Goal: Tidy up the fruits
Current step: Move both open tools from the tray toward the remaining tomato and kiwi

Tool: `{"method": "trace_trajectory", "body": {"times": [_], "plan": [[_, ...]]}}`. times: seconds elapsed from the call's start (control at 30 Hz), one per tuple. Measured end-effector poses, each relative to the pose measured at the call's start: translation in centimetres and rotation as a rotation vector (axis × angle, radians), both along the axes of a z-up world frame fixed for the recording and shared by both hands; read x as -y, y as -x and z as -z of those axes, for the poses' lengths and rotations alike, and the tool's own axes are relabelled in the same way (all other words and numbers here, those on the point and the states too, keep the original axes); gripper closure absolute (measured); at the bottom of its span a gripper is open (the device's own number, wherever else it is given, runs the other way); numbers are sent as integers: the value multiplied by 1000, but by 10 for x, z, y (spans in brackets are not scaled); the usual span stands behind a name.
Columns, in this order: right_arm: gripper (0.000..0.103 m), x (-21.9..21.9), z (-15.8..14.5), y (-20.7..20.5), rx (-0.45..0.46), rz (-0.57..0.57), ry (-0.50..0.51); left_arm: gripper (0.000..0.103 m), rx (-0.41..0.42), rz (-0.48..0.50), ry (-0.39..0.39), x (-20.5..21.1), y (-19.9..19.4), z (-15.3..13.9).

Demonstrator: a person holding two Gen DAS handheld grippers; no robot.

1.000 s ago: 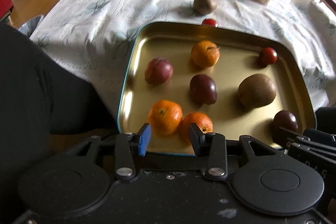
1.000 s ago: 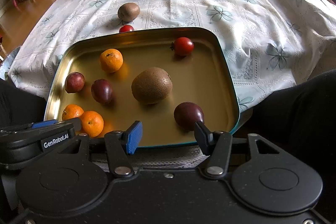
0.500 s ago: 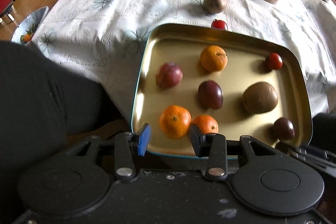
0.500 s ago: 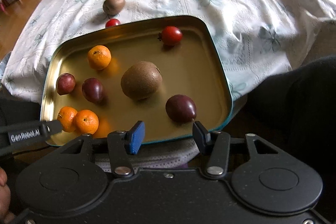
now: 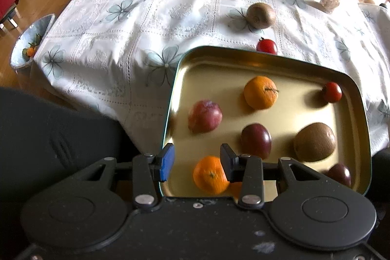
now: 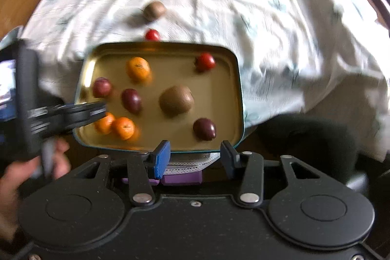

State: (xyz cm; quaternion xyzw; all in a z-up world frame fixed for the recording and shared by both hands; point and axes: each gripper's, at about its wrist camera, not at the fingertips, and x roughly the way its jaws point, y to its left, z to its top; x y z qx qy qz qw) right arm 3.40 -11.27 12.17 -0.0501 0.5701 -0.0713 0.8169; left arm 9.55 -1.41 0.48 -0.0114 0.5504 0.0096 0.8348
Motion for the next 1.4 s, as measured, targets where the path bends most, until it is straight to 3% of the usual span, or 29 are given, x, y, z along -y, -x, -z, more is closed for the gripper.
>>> {"method": "trace_trajectory", "body": {"times": [0.2,0.4,0.6,0.83,1.1,1.27,1.4], "plan": [[51,-29,-60,21,131,-165,99,61,5,-31,12,0,-13,3],[51,-37,-87,32,188,-204,123,61,3,-28,2,9,-20,5],[51,-29,-95,31,198,-164,108,61,6,5,-23,23,-23,8],[51,-7,-114,30,226,-79,-37,61,-2,16,-25,30,-23,13],[52,11,-100,23,96,26,-143,61,9,26,-36,34,-23,13],[52,19,-108,27,156,109,-161,61,19,29,-29,35,-23,12],[52,11,-118,27,221,85,-136,61,33,39,-33,36,-22,10]]}}
